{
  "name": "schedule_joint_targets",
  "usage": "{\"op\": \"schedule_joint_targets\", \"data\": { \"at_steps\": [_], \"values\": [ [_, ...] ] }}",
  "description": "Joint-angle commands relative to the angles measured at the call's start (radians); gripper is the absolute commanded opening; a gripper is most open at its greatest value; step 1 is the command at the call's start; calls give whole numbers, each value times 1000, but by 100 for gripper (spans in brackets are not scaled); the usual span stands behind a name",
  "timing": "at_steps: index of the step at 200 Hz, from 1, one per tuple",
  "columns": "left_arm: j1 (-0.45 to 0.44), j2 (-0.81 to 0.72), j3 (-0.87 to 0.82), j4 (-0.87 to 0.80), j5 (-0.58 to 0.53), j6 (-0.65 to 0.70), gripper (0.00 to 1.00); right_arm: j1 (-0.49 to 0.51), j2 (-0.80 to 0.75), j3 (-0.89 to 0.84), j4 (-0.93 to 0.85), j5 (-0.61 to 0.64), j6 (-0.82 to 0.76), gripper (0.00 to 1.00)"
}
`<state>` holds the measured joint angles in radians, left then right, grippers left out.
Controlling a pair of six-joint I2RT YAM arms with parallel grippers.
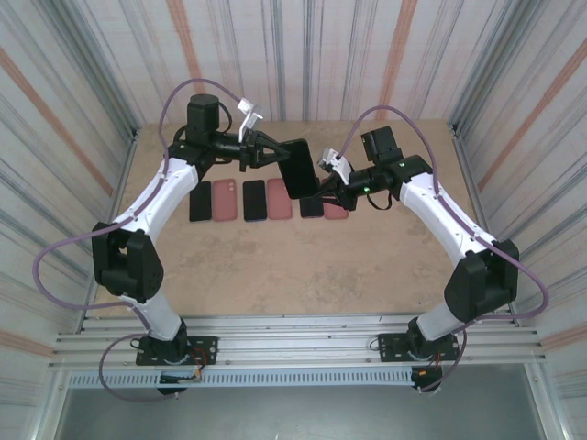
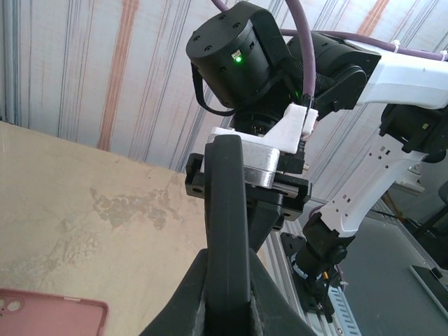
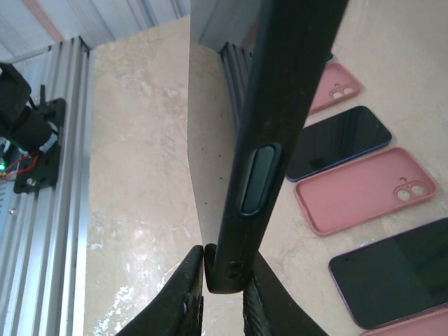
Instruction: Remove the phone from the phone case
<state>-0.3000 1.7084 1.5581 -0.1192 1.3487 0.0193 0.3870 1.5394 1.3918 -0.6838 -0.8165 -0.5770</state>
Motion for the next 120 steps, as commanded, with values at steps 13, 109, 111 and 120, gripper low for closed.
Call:
{"op": "schedule_joint_targets", "data": {
  "at_steps": [13,109,111,120],
  "values": [
    [10,-68,19,30,57,-8,0,9,19,44,-63,-16,-55,16],
    [12,-87,-4,25,112,-29,0,48,13,68,-87,107,-172,10],
    [12,-88,-5,24,115,-31,0,49,13,69,-87,110,-174,10],
    [12,-90,-4,25,126,-36,0,52,9,68,-82,125,-184,10]
  ]
}}
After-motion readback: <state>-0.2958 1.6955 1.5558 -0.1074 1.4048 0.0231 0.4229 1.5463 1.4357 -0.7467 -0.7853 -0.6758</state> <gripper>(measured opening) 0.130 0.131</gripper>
